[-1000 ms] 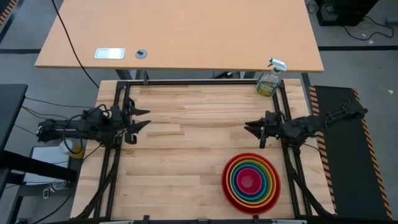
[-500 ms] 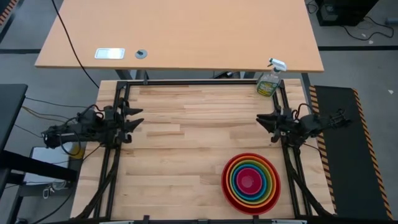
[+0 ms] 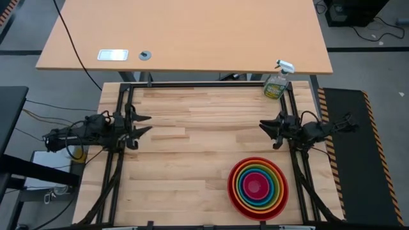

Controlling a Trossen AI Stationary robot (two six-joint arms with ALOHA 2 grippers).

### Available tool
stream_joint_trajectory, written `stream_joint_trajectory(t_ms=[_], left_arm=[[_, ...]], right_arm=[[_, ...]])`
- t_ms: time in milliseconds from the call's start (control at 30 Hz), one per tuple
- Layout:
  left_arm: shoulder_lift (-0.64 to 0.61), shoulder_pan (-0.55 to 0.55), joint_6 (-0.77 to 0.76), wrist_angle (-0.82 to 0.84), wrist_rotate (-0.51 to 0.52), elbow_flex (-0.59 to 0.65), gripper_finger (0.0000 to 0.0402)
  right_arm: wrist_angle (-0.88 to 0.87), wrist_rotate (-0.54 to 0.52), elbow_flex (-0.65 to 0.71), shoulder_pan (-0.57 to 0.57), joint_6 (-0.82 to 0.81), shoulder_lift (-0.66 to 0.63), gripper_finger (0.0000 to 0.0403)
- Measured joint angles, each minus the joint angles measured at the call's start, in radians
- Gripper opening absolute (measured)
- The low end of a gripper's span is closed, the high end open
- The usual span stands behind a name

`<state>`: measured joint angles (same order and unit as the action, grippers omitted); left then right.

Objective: Nest bowls inside each other
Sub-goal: Return to Home Position

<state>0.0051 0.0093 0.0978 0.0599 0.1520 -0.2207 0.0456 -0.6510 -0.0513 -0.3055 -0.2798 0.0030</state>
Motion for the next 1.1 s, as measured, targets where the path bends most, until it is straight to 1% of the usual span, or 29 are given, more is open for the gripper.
stream_joint_trajectory(t_ms=[100,233,300,333,400,500,567,667,767,867,1100], left_arm=[[0.0,0.0,0.003,-0.006,-0.021,0.0,0.0192],[0.0,0.0,0.007,-0.034,-0.085,0.0,0.0192],[0.0,0.0,0.012,-0.049,-0.11,0.0,0.0192],[0.0,0.0,0.019,-0.052,-0.116,0.0,0.0192],[0.0,0.0,0.027,-0.056,-0.117,0.0,0.0192],[0.0,0.0,0.025,-0.058,-0.114,0.0,0.0192],[0.0,0.0,0.023,-0.053,-0.106,0.0,0.0192],[0.0,0.0,-0.004,-0.051,-0.105,0.0,0.0192],[0.001,0.0,-0.08,-0.05,-0.104,0.0,0.0192],[0.001,0.0,-0.109,-0.049,-0.103,0.0,0.0192],[0.001,0.0,-0.11,-0.049,-0.104,0.0,0.0192]], right_arm=[[0.14,0.018,0.045,0.025,0.073,0.0,0.0114],[0.165,0.07,0.045,0.086,0.1,0.002,0.0113],[0.163,0.08,0.045,0.121,0.1,0.001,0.0111],[0.164,0.069,0.045,0.137,0.102,0.001,0.0109],[0.163,0.013,0.045,0.163,0.086,0.001,0.0107],[0.163,-0.053,0.045,0.182,0.017,0.001,0.0105],[0.162,-0.059,0.045,0.186,0.0,0.001,0.0106],[0.134,-0.061,0.045,0.189,0.087,0.001,0.0107],[0.137,-0.06,0.045,0.189,0.152,0.001,0.0106],[0.142,-0.06,0.045,0.189,0.155,0.001,0.0105],[0.141,-0.059,0.045,0.189,0.145,0.001,0.0105]])
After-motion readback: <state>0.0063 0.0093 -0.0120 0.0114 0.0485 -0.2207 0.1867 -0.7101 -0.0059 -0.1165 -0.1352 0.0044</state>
